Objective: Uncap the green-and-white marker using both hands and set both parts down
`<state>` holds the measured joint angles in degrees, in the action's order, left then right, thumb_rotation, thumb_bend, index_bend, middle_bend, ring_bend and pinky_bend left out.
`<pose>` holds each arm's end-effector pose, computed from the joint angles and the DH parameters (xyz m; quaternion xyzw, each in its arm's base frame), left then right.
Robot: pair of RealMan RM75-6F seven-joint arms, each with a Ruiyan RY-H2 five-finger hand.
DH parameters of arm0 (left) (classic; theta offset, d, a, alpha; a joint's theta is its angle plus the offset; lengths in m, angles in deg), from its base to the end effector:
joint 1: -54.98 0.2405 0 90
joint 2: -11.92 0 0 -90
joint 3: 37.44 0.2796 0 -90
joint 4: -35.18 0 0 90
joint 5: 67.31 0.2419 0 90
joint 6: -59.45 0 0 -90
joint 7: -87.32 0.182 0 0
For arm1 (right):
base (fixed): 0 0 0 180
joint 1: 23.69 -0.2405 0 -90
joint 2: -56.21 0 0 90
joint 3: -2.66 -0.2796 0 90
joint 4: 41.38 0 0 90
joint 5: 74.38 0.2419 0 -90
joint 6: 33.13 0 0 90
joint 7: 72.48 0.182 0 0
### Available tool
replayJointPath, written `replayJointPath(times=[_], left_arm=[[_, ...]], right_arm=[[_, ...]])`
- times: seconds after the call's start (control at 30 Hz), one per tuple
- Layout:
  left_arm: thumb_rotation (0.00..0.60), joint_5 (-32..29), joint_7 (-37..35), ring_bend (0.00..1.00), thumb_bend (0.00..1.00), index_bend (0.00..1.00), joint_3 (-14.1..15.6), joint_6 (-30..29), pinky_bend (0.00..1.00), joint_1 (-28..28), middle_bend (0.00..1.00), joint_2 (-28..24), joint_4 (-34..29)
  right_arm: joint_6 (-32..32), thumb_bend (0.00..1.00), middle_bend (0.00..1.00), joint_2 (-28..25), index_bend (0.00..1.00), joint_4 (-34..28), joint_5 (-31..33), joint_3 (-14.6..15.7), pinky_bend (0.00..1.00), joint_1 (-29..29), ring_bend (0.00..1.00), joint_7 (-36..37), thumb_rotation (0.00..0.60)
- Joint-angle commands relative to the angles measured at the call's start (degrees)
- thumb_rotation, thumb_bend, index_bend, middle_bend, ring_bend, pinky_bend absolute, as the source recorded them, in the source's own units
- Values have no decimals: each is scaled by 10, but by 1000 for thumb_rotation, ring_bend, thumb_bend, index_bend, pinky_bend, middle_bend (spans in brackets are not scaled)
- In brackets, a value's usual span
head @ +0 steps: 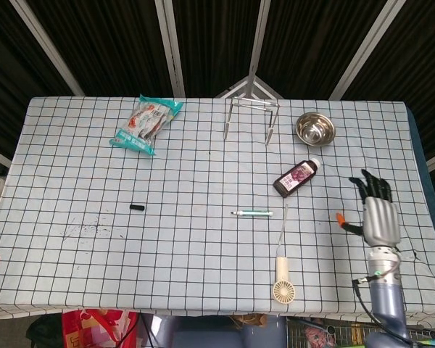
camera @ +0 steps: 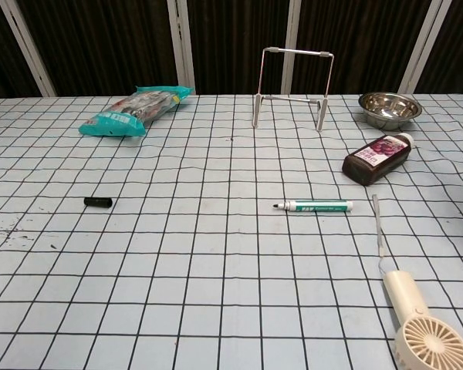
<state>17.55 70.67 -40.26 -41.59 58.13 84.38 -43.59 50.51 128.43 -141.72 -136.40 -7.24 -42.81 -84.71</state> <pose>-0.3873 0.1665 0.1596 -0.4720 -0.3865 -0.4869 0.6252 -0.2871 -0.3158 0.1070 0.5074 -0.4406 0.4196 0.6103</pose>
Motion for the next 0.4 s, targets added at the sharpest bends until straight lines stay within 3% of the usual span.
replayJointPath(times=[0.03, 0.23, 0.4], left_arm=[[600, -6, 0, 0, 469, 99, -4, 5, 0, 4, 22, 5, 13], [600, 3, -9, 0, 469, 103, -8, 2, 0, 5, 26, 3, 10], [600, 20, 15, 0, 469, 102, -11, -14, 0, 6, 26, -15, -22]], right_arm=[[22, 256, 85, -42, 227, 14, -45, 31, 0, 38, 94, 20, 600], [27, 256, 85, -86, 227, 34, -115, 70, 0, 69, 94, 51, 600], [35, 256, 85, -110, 216, 18, -137, 72, 0, 82, 94, 65, 600]])
